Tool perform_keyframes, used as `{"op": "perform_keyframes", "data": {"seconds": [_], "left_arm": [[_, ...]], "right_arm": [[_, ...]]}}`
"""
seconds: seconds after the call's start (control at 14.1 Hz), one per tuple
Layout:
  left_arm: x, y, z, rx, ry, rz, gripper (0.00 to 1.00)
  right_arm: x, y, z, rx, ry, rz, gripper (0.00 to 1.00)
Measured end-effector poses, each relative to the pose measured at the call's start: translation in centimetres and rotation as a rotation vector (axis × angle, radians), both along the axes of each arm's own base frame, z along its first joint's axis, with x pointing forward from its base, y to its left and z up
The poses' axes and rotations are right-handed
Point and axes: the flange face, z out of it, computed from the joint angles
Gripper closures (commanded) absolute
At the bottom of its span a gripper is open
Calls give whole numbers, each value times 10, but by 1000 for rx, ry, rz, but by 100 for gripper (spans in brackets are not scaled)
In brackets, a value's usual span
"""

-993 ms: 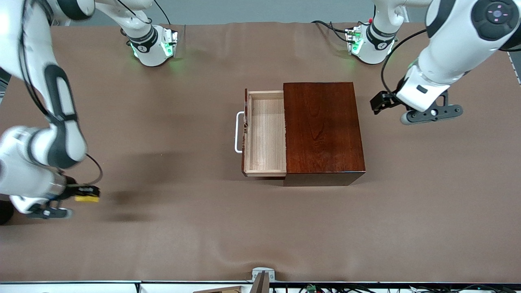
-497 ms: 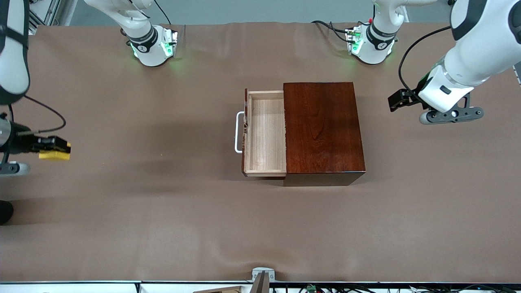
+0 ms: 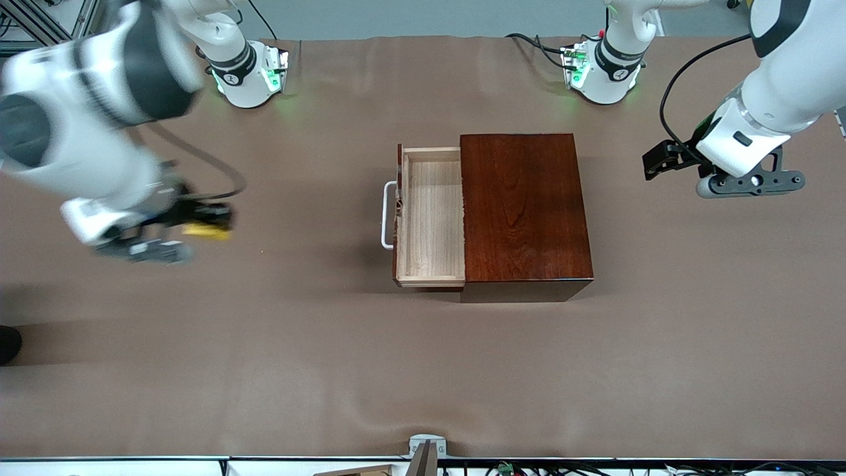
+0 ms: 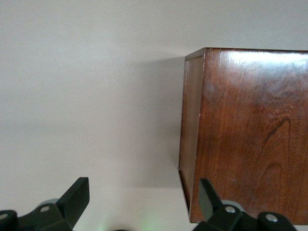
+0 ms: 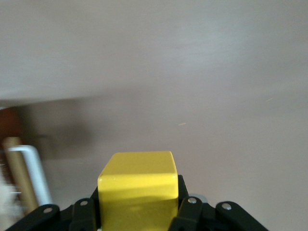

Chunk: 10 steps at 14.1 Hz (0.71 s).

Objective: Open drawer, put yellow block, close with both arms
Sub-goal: 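Carry the yellow cube with the right gripper over the open drawer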

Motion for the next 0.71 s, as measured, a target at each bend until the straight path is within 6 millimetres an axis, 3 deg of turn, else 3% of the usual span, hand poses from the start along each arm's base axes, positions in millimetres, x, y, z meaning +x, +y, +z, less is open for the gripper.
{"op": "perform_keyframes", "data": {"seconds": [0.21,0.35,0.5,0.71], "left_arm": [[0,17,12,-3,7,-51,0],[1,35,27,-7,8,-90,0],[0,54,35,-12,16,-110,0],[-3,59,34,-12,42,-110,0]], "right_arm": [[-24,119,-10,37,-70,-73,100],[-32,179,-29,66,-90,-95,100],[-34,224,-53,87,-111,-99,100],[-25,258,-99,112,-141,-102,100]]}}
